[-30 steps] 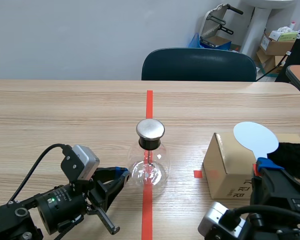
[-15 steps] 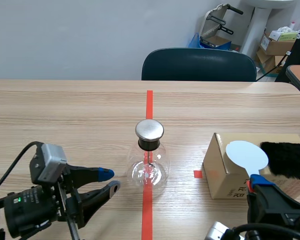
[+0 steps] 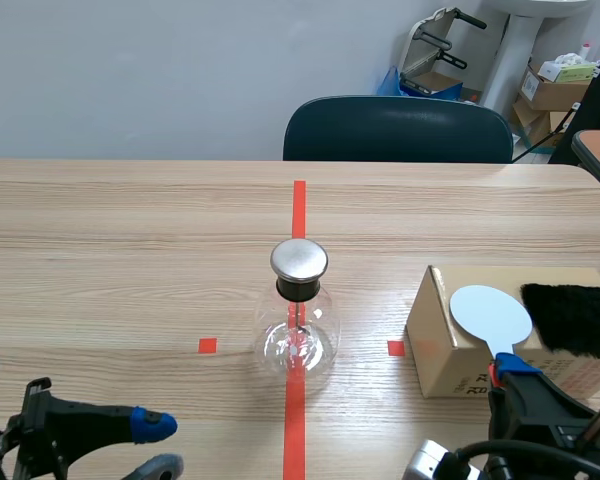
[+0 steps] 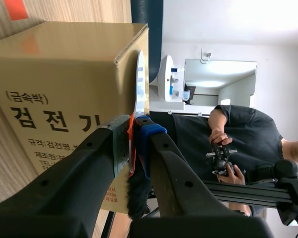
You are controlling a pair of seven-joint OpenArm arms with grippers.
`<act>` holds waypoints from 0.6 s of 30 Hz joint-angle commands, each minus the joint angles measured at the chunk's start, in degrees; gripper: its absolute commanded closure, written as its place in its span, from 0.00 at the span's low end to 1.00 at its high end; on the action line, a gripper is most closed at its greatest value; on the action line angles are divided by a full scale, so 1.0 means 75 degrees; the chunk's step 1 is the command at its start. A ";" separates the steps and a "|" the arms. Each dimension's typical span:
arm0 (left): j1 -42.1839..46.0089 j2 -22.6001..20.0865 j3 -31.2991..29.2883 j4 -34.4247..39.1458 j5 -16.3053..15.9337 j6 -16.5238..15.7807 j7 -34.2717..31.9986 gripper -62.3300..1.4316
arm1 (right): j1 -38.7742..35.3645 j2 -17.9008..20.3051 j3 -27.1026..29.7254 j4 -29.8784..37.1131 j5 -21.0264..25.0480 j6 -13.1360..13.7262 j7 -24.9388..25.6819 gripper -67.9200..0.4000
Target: Do the electroscope experiment
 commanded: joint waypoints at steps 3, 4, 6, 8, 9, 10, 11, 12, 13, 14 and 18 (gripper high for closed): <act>0.0306 -0.0283 -0.0035 0.0431 -0.0082 -0.0003 -0.0117 0.54 | -0.0044 -0.0003 -0.0070 0.0108 0.0017 -0.0466 -0.0023 0.97; 0.0370 -0.0376 -0.0035 0.0519 -0.0108 -0.0003 -0.0122 0.52 | -0.0050 0.0000 -0.0090 0.0108 0.0017 -0.0466 -0.0020 0.97; 0.0458 -0.0542 -0.0035 0.0653 -0.0189 -0.0003 -0.0221 0.51 | -0.0050 -0.0003 -0.0093 0.0108 0.0000 -0.0466 -0.0047 0.97; 0.0533 -0.0702 -0.0035 0.0775 -0.0376 -0.0003 -0.0259 0.51 | -0.0047 0.0000 -0.0093 0.0108 0.0000 -0.0466 -0.0055 0.97; 0.0539 -0.0790 -0.0035 0.0842 -0.0431 -0.0003 -0.0262 0.51 | -0.0047 0.0000 -0.0093 0.0108 0.0009 -0.0466 -0.0064 0.97; 0.0539 -0.0889 -0.0035 0.0906 -0.0501 -0.0003 -0.0259 0.51 | -0.0047 0.0000 -0.0093 0.0108 0.0029 -0.0466 -0.0108 0.96; 0.0539 -0.0994 -0.0035 0.0970 -0.0600 -0.0003 -0.0262 0.51 | -0.0050 0.0000 -0.0093 0.0108 0.0032 -0.0466 -0.0172 0.96; 0.0539 -0.1099 -0.0035 0.1040 -0.0726 -0.0003 -0.0254 0.51 | -0.0050 0.0000 -0.0093 0.0108 0.0029 -0.0466 -0.0265 0.95; 0.0539 -0.1201 -0.0035 0.1110 -0.0772 -0.0003 -0.0254 0.51 | -0.0050 0.0000 -0.0093 0.0108 0.0026 -0.0466 -0.0297 0.93; 0.0539 -0.1297 -0.0035 0.1192 -0.0796 -0.0003 -0.0254 0.51 | -0.0050 0.0000 -0.0093 0.0108 0.0026 -0.0466 -0.0315 0.89; 0.0557 -0.1632 -0.0035 0.1504 -0.1043 -0.0003 -0.0119 0.51 | -0.0047 0.0000 -0.0093 0.0108 0.0023 -0.0466 -0.0315 0.68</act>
